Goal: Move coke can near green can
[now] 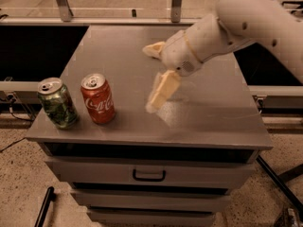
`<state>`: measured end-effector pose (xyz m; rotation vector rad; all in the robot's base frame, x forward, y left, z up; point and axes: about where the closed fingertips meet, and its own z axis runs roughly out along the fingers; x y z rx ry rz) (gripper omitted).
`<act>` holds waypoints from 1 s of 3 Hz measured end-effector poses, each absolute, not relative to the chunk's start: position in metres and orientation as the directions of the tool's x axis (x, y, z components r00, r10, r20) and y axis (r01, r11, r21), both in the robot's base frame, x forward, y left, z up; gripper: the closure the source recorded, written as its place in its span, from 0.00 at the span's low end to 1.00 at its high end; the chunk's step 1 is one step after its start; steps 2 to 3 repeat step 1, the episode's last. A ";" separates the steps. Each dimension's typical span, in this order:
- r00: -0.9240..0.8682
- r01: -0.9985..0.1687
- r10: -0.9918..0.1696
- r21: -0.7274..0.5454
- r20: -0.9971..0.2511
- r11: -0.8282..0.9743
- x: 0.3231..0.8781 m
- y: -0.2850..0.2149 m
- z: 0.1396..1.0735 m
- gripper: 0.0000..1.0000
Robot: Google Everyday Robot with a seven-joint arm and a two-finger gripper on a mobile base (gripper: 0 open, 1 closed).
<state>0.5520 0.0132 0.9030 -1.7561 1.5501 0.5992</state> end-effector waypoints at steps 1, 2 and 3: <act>0.149 -0.980 -0.673 -0.198 -0.725 -0.004 0.554 -0.016 0.903 0.00; 0.149 -0.980 -0.673 -0.198 -0.725 -0.004 0.554 -0.016 0.903 0.00; 0.149 -0.980 -0.673 -0.198 -0.725 -0.004 0.554 -0.016 0.903 0.00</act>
Offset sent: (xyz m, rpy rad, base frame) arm 0.0000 0.0000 0.0000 0.0000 0.0000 0.0000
